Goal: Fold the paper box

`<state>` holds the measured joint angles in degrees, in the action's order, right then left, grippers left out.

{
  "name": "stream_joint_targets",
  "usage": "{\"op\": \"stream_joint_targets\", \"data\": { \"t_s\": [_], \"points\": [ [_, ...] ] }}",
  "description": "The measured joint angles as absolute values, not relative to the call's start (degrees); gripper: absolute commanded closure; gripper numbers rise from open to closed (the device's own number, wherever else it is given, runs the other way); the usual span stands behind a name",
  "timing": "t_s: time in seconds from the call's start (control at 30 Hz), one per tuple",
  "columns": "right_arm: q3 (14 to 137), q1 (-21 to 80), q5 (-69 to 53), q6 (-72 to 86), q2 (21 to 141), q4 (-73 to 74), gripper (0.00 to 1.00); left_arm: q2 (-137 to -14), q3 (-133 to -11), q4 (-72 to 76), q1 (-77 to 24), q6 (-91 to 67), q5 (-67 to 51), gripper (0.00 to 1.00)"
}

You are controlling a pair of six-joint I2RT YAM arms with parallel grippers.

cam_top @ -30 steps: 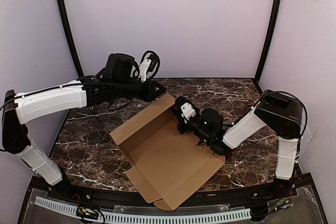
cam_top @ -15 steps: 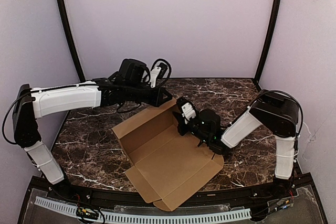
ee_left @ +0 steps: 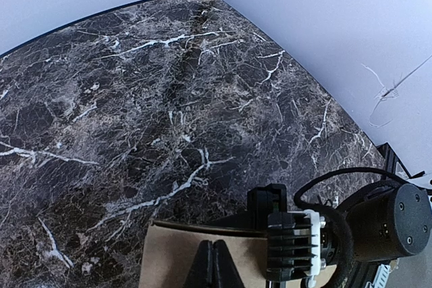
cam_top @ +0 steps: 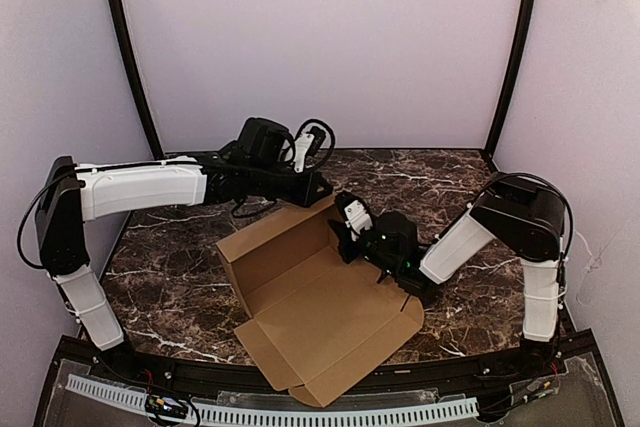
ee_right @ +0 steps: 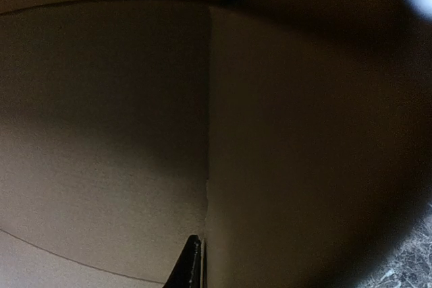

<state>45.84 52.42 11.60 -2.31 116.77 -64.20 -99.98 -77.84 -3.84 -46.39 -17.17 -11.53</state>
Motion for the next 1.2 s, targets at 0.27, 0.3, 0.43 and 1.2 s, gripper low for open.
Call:
{"op": "stream_joint_targets", "data": {
  "t_s": [0.27,0.3,0.43,1.2],
  "points": [
    [45.25,52.42,11.62,-1.72,116.9,-64.69,0.82,-100.82,-77.84,-2.33,-46.39,-17.39,-11.66,0.99],
    [45.1,52.42,11.62,-1.54,116.9,-64.73,0.82,-100.95,-77.84,-2.0,-46.39,-17.56,-11.77,0.99],
    [44.45,52.42,11.84,-1.15,116.99,-65.19,0.81,-101.25,-77.32,-0.84,-46.39,-18.06,-11.94,0.99],
    [44.34,52.42,13.93,1.26,118.48,-68.25,0.76,-101.08,-74.04,4.69,-46.78,-18.39,-11.27,0.99]
  ]
}}
